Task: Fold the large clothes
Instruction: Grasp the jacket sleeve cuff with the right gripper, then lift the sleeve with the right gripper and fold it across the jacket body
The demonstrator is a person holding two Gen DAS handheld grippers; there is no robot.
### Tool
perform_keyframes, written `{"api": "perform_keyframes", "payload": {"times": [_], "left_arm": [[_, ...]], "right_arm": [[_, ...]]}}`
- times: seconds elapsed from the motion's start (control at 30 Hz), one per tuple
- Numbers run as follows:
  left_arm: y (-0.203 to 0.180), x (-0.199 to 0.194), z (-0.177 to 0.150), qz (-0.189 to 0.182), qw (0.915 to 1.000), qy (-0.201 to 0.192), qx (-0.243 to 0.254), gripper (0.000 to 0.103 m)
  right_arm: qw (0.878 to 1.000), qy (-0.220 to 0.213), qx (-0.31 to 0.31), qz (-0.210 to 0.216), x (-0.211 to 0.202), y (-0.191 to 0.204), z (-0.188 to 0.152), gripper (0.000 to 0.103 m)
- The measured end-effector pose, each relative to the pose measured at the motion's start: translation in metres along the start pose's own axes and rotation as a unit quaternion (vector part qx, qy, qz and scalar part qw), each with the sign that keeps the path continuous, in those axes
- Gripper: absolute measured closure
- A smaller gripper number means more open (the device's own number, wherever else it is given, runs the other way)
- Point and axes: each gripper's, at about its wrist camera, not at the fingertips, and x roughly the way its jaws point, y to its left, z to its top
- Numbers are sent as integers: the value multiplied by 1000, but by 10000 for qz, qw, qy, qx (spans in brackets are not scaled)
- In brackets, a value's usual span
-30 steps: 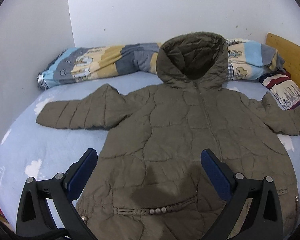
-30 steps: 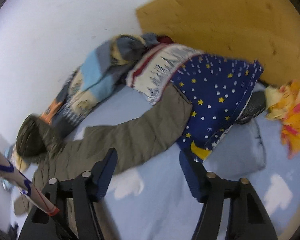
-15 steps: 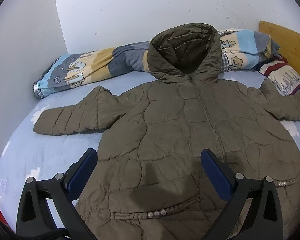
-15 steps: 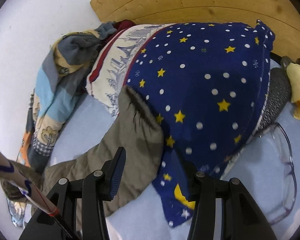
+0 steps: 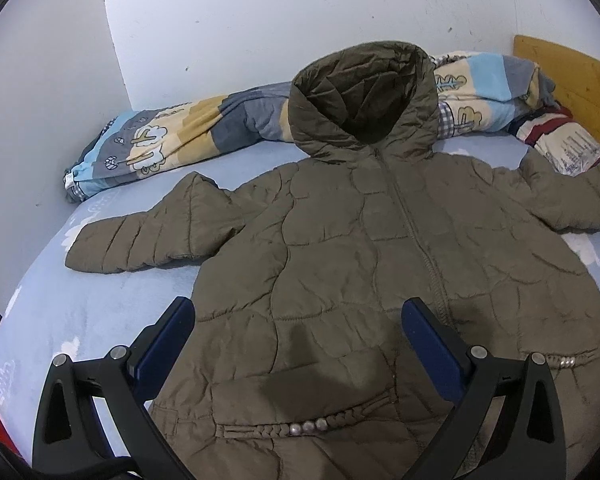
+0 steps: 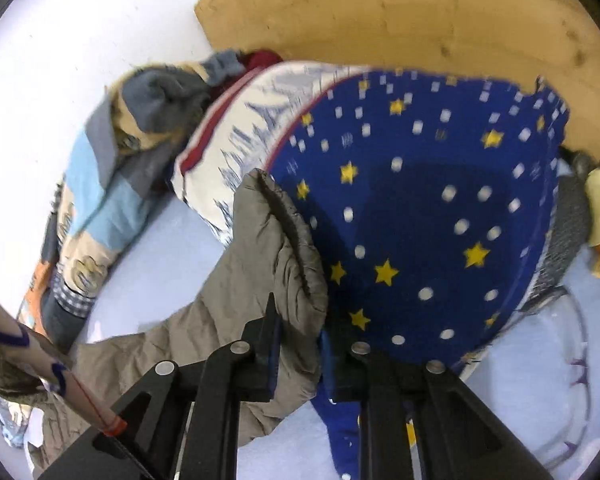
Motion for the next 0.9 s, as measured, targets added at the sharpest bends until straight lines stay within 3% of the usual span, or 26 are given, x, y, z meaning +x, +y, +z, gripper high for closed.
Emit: {"api": "perform_keyframes", "payload": {"times": [0.4, 0.9], "left_arm": [[10, -25, 11, -66, 9993, -281, -226, 0], [54, -53, 25, -121, 9943, -504, -934, 0]], "right_arm": [[9963, -648, -359, 439, -131, 58, 31, 85], [9862, -767, -1101, 965, -229, 181, 1, 86]]}}
